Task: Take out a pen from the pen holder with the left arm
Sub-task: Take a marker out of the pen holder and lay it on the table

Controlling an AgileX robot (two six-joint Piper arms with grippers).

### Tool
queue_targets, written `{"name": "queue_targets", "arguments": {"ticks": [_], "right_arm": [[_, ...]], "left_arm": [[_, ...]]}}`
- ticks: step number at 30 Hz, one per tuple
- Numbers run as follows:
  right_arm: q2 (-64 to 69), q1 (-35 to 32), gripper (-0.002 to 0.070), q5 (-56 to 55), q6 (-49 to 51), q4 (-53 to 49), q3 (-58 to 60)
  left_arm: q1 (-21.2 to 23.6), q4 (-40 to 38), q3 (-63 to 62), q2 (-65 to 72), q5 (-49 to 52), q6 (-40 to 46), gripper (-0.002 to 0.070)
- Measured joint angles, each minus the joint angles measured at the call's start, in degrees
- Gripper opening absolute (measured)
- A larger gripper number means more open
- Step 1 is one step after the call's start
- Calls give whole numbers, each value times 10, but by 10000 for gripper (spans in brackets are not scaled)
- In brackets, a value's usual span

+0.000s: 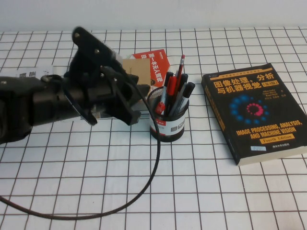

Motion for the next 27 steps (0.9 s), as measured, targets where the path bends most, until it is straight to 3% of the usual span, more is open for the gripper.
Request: {"name": "queue_targets", "arguments": {"ticks": [2,4,7,11,17,27], "right_arm": [[0,0,-20,0,0,0,0],[0,0,-20,0,0,0,0],[0,0,-20,0,0,0,0],[0,0,-20,0,0,0,0],[0,0,-20,0,0,0,0],[0,0,-20,0,0,0,0]], "left_arm": [[-1,0,-6,17,31,50,327],[-3,1,-9,27,51,98,393],[-3,5,-9,36,63,168,433],[-3,6,-9,44,66,246,446],[-3,3,-10,69,69,266,448],[-3,-86,-11,131,71,347,449]]}}
